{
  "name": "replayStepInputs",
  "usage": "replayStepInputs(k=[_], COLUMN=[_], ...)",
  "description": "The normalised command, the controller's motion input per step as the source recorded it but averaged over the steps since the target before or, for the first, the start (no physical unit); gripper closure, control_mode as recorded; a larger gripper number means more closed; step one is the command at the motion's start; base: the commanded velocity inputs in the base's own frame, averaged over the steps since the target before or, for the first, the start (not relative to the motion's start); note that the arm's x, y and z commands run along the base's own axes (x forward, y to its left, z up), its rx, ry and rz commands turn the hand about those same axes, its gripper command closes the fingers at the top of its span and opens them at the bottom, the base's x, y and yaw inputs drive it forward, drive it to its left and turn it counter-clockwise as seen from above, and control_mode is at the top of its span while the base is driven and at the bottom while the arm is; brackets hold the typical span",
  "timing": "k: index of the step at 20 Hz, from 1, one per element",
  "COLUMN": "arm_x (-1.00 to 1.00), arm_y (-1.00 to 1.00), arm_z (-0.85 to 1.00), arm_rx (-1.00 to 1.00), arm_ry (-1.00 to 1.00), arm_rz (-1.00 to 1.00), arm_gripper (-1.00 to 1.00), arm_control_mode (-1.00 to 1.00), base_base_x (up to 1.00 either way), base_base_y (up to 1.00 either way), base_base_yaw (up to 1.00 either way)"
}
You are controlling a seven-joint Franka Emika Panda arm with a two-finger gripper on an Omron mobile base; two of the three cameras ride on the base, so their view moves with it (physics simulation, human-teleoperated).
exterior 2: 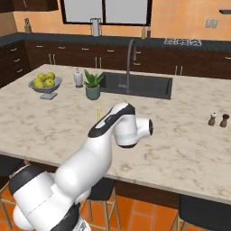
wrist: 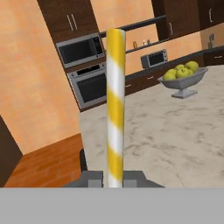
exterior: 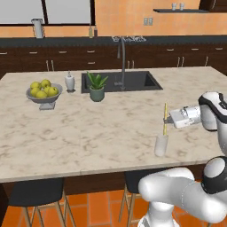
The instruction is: Take a straw from the drawer in front and place it inside the glass cup on the dining counter.
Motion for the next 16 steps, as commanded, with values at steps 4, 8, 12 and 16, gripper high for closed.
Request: replayStepInputs(k=[4,8,12,16], arm_x=[0.24,0.13,0.08,0.23], arm_y=[0.0,0.0,0.0,-0.03], arm_z=[-0.12,-0.19,-0.18,-0.11], arm_rx=[0.0,0.0,0.0,0.0], arm_ry=[-0.01,-0.02,-0.02,0.0], arm_rz=[0.04,0.04,0.04,0.03], arm_gripper=[1.0,1.0,1.0,1.0], arm_control_mode=[-1.0,-1.0,-1.0,-1.0], base_base_x=[0.0,0.0,0.0,0.0], base_base_y=[0.0,0.0,0.0,0.0], base_base_yaw=[0.0,0.0,0.0,0.0])
